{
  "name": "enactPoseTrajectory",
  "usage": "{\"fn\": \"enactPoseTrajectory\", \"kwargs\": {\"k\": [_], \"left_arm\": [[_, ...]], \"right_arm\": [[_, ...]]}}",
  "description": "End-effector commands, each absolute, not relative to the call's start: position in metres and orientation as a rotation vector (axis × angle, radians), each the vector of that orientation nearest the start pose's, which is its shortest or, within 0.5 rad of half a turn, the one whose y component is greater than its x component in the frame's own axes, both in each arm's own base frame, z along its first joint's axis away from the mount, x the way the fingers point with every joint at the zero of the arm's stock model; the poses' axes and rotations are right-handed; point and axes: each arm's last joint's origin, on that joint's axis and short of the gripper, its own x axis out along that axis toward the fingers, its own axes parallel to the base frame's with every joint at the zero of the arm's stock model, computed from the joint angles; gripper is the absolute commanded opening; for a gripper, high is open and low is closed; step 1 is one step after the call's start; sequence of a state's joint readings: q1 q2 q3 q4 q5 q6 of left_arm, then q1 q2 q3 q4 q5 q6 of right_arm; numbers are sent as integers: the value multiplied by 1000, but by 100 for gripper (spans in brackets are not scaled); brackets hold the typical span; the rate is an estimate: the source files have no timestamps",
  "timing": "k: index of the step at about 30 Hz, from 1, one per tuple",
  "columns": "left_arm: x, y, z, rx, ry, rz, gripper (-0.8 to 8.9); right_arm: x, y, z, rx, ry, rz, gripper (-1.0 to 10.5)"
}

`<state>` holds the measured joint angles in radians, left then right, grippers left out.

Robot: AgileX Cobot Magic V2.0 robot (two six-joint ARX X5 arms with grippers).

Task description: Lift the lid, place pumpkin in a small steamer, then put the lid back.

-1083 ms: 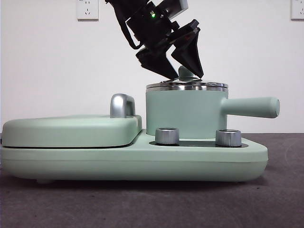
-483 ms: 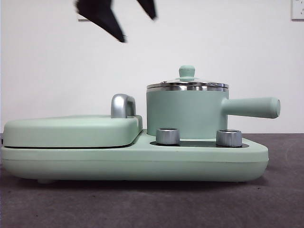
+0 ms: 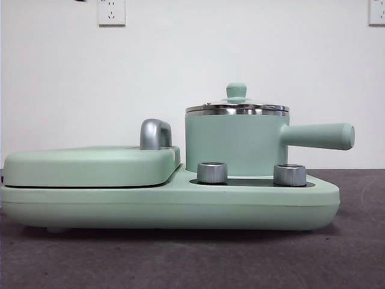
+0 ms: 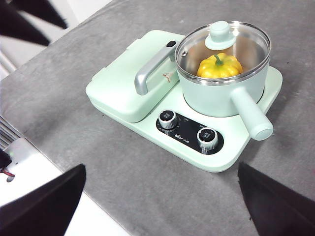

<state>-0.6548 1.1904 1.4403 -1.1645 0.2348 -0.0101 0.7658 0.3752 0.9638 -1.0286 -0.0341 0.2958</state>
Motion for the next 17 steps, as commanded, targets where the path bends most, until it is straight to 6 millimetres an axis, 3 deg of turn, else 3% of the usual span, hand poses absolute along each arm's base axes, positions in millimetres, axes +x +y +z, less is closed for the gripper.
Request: {"fn": "enactPoseTrajectory", "kwargs": {"k": [1,6,14,15,16,17], "left_arm": [[137,-115,386,129,867,-815,436],[101,-87,366,44,719,-813,434],[65,-59,345,-72,569,-817,424],[62,-56,345,-75,567,-816,349],[60,-54,345,-74,565,-818,191],[58,-53,345,-75,562,-818,14]], "right_arm": [[23,24,347,127,526,729,482],[22,24,347,130,531,747,482],[22,24,347,131,533,753,482],[22,24,347,131,533,753,461],[22,24,347,131,533,753,322],[22,24,347,131,533,754,112]]}}
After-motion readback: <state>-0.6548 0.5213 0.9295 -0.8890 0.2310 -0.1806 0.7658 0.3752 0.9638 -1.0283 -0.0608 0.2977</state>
